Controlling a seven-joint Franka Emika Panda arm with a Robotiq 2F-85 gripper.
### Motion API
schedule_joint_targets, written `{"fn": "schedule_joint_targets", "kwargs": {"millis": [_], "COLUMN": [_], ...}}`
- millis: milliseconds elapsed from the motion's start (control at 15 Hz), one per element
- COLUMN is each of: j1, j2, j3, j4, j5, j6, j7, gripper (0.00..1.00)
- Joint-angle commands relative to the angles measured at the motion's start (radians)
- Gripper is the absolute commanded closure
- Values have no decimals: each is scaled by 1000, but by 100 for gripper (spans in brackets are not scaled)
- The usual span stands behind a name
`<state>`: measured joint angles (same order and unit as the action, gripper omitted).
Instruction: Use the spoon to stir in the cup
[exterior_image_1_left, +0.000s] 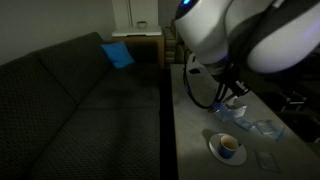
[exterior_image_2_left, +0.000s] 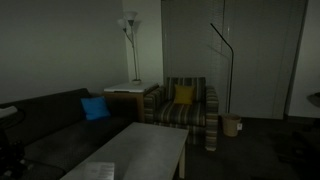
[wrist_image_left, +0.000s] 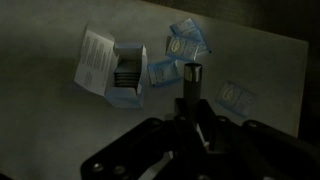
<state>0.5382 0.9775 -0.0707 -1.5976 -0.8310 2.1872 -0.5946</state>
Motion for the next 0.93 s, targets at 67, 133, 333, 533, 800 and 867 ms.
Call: {"fn": "schedule_joint_targets", "kwargs": {"millis": [67, 133, 333, 533, 800, 867], "j1": [-93, -112, -160, -172, -165, -163], "j2": [58, 72, 145, 235, 331, 350], "j3": [124, 145, 192, 200, 194, 193], "j4": [135, 157, 244, 362, 502, 531], "j5": [-15, -7, 43, 92, 155, 168], "j6": [-197, -217, -302, -413, -538, -561], "j7": [-69, -97, -182, -232, -270, -281], "gripper": [96, 96, 96, 96, 96, 96]}}
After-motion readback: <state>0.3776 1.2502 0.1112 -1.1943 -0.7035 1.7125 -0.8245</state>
